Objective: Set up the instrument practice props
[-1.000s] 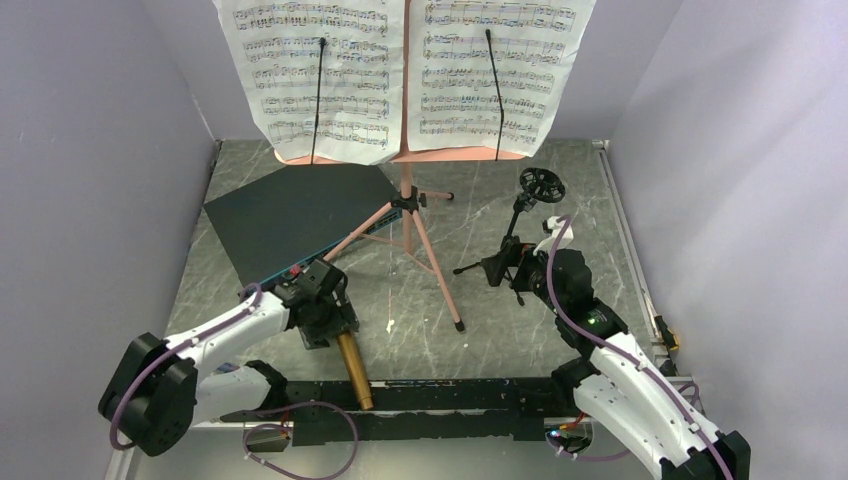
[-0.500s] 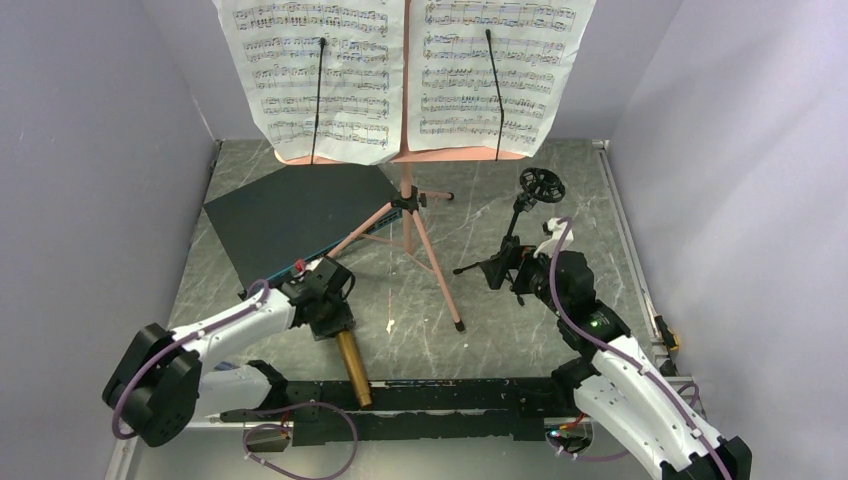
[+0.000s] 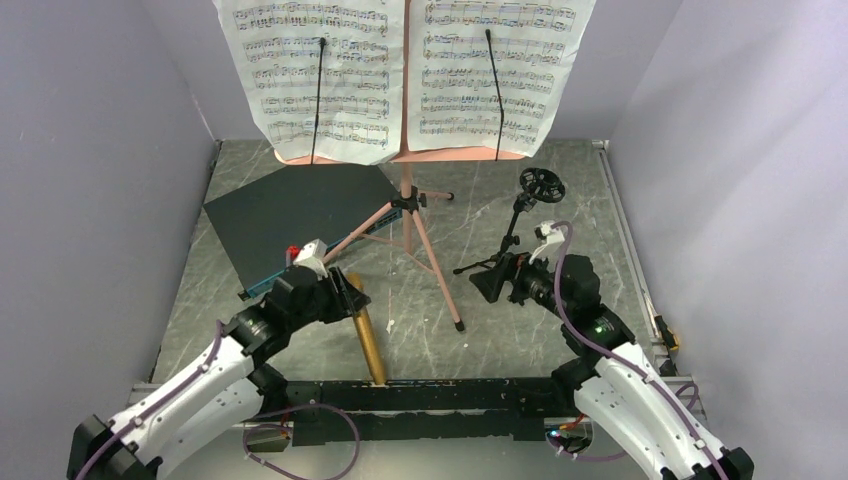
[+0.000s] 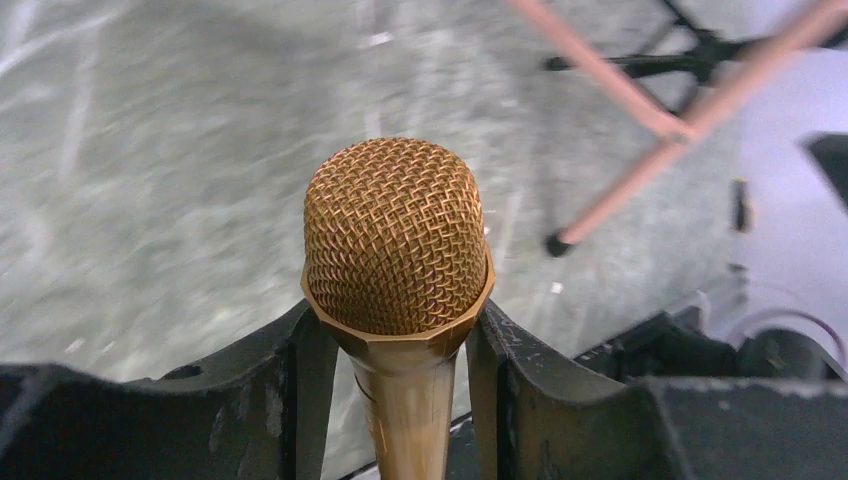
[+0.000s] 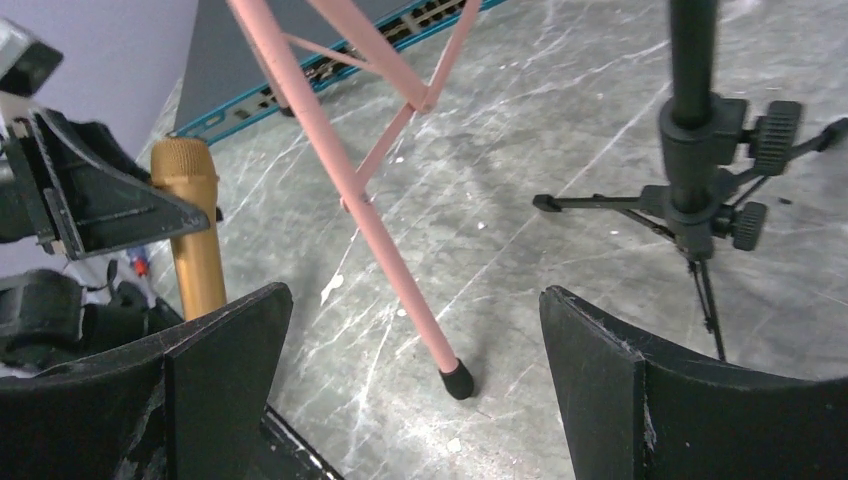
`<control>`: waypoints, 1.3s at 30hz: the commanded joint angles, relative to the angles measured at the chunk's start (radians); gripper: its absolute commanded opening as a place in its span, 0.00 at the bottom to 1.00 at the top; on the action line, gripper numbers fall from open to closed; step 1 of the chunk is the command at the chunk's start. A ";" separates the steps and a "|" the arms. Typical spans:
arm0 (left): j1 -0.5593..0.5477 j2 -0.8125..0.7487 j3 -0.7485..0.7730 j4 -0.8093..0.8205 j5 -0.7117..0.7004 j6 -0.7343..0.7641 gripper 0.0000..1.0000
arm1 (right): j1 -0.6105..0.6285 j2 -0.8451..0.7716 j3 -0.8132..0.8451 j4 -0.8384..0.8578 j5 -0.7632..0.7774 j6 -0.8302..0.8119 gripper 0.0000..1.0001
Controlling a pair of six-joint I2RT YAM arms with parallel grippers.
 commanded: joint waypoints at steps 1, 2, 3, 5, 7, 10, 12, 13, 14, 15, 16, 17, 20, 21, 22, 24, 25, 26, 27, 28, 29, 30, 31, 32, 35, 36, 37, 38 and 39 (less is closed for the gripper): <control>-0.003 -0.112 -0.078 0.387 0.201 0.102 0.03 | 0.004 0.012 -0.012 0.082 -0.139 -0.018 1.00; -0.003 -0.135 -0.097 0.465 0.251 0.111 0.03 | 0.003 0.011 -0.013 0.089 -0.159 -0.018 1.00; -0.003 -0.154 -0.114 0.533 0.281 0.119 0.03 | 0.004 0.011 -0.016 0.096 -0.179 -0.020 1.00; -0.003 -0.178 -0.137 0.650 0.334 0.140 0.03 | 0.003 0.009 -0.020 0.115 -0.222 -0.025 1.00; -0.003 -0.177 -0.143 0.741 0.395 0.167 0.02 | 0.003 0.009 -0.024 0.136 -0.274 -0.031 1.00; -0.003 -0.126 -0.117 0.839 0.508 0.202 0.03 | 0.005 0.013 -0.033 0.181 -0.352 -0.024 0.99; -0.003 -0.063 -0.089 0.900 0.594 0.201 0.03 | 0.006 0.018 -0.043 0.211 -0.395 -0.011 0.99; -0.003 -0.028 -0.073 0.932 0.636 0.195 0.03 | 0.008 0.021 -0.049 0.240 -0.414 -0.002 0.99; -0.003 0.013 -0.058 0.972 0.676 0.185 0.03 | 0.009 0.026 -0.056 0.261 -0.434 0.010 0.98; -0.004 0.050 -0.040 1.006 0.714 0.174 0.03 | 0.013 0.029 -0.062 0.284 -0.451 0.022 0.97; -0.005 0.091 -0.025 1.040 0.746 0.160 0.03 | 0.018 0.033 -0.070 0.305 -0.466 0.033 0.97; -0.008 0.145 -0.011 1.076 0.775 0.145 0.03 | 0.022 0.037 -0.076 0.328 -0.480 0.043 0.96; -0.029 0.235 0.022 1.166 0.812 0.113 0.03 | 0.042 0.051 -0.093 0.399 -0.514 0.081 0.95; -0.040 0.257 0.027 1.190 0.810 0.112 0.03 | 0.052 0.057 -0.099 0.425 -0.521 0.097 0.94; -0.049 0.274 0.032 1.206 0.804 0.115 0.03 | 0.065 0.065 -0.105 0.455 -0.526 0.112 0.93; -0.072 0.297 0.041 1.222 0.790 0.128 0.03 | 0.096 0.079 -0.109 0.497 -0.521 0.133 0.92; -0.081 0.305 0.047 1.218 0.786 0.136 0.03 | 0.114 0.087 -0.108 0.513 -0.513 0.140 0.92; -0.091 0.308 0.053 1.212 0.780 0.144 0.03 | 0.130 0.094 -0.107 0.528 -0.504 0.145 0.91; -0.098 0.312 0.059 1.203 0.774 0.153 0.03 | 0.145 0.103 -0.105 0.548 -0.497 0.153 0.90; -0.104 0.313 0.062 1.192 0.767 0.160 0.03 | 0.159 0.113 -0.106 0.569 -0.492 0.162 0.90; -0.110 0.312 0.062 1.188 0.759 0.166 0.03 | 0.169 0.124 -0.105 0.592 -0.489 0.172 0.89; -0.115 0.310 0.059 1.185 0.752 0.173 0.03 | 0.181 0.141 -0.106 0.615 -0.487 0.182 0.89; -0.119 0.307 0.057 1.183 0.745 0.176 0.03 | 0.193 0.154 -0.106 0.645 -0.484 0.193 0.88; -0.122 0.303 0.055 1.181 0.738 0.179 0.03 | 0.206 0.167 -0.106 0.671 -0.479 0.205 0.86; -0.128 0.292 0.051 1.167 0.723 0.185 0.03 | 0.256 0.212 -0.113 0.793 -0.472 0.259 0.83; -0.131 0.289 0.050 1.162 0.720 0.186 0.03 | 0.270 0.228 -0.113 0.823 -0.470 0.271 0.82; -0.133 0.284 0.047 1.158 0.713 0.188 0.03 | 0.284 0.243 -0.106 0.843 -0.469 0.277 0.80; -0.134 0.279 0.045 1.158 0.708 0.190 0.03 | 0.301 0.256 -0.101 0.854 -0.465 0.277 0.79; -0.135 0.275 0.043 1.157 0.703 0.191 0.03 | 0.315 0.268 -0.094 0.861 -0.456 0.274 0.78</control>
